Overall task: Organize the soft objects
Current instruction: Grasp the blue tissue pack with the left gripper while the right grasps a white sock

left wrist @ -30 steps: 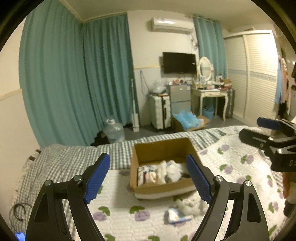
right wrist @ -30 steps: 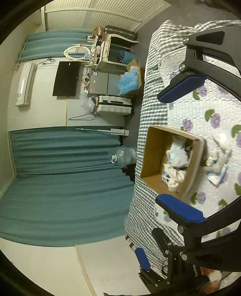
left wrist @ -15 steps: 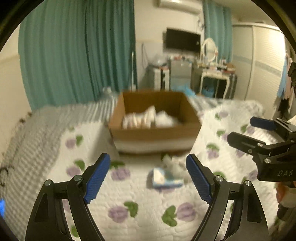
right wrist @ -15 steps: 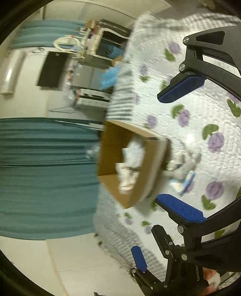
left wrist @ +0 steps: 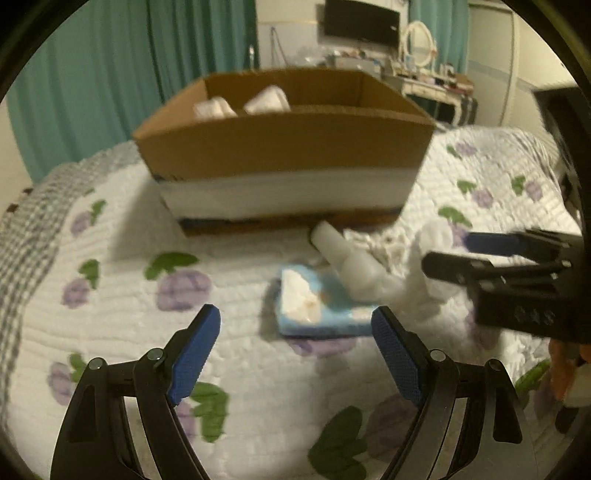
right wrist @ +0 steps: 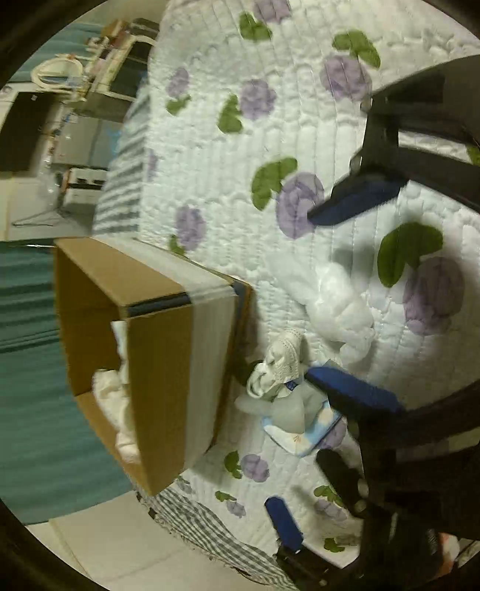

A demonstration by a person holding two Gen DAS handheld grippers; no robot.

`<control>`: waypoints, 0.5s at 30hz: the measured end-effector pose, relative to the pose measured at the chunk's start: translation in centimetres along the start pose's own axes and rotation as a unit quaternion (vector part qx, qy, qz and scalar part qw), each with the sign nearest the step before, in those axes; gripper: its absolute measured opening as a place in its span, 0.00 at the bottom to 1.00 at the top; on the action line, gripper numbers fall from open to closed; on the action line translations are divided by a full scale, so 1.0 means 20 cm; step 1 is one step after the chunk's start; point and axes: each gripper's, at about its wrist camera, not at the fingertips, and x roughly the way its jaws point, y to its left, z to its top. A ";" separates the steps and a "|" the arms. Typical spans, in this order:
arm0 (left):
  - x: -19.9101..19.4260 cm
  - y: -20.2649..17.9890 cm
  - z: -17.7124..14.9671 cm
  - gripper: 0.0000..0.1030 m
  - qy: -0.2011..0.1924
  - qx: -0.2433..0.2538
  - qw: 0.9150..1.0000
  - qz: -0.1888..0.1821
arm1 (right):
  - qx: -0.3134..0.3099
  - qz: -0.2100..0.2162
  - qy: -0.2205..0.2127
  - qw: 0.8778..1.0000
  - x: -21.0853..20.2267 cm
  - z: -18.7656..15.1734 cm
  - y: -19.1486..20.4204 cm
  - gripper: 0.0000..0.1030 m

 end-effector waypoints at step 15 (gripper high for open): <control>0.21 -0.02 0.01 0.75 0.059 0.015 0.996 -0.072 | 0.023 0.008 0.000 1.000 0.00 0.02 -0.04 0.34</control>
